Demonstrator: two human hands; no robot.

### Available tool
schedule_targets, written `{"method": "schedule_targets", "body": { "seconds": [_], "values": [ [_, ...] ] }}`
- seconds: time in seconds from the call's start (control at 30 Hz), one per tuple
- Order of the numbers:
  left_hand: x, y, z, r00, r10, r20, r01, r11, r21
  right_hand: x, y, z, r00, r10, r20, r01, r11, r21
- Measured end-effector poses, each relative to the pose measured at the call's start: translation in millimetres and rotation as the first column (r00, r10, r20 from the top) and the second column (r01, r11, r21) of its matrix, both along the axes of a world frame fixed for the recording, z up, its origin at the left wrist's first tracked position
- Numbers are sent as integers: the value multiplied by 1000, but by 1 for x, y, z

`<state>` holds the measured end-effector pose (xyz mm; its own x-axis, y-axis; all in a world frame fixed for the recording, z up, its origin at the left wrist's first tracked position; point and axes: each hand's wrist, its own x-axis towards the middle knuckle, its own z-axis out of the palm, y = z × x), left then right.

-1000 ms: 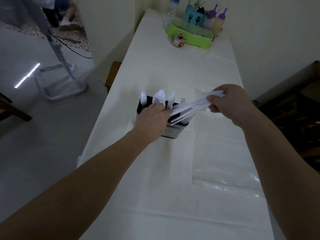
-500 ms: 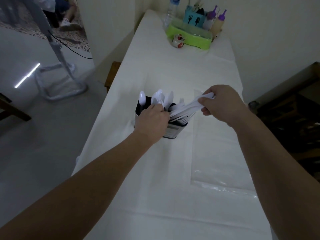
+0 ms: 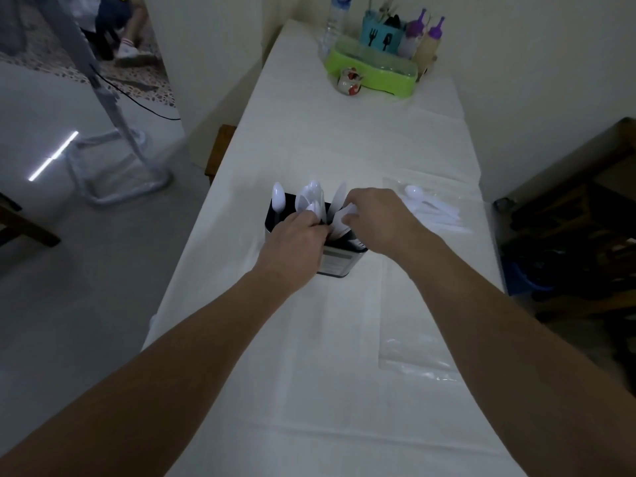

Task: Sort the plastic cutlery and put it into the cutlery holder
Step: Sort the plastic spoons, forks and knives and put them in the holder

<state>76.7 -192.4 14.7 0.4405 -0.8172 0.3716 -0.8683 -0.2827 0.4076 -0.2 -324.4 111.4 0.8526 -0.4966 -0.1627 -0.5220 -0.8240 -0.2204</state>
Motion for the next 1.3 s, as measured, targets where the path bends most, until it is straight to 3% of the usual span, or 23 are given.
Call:
{"method": "schedule_targets", "body": {
  "seconds": [0.2,0.33,1.07,1.3],
  "values": [
    [7,-1,-9,1000,-24,-18,25,998,61,7,3,-11,997,57,-59,-59,997,-40],
    [6,3,-2,998,-35,-43,37,998,44,2,1,-16,994,108,27,-107,993,-42],
    [-21,31,18,1000,0,3,0,992,128,-35,15,0,986,-3,167,3,1000,0],
    [-47,36,35,995,60,75,-70,988,137,-79,9,15,991,4,131,14,990,-142]
  ]
}}
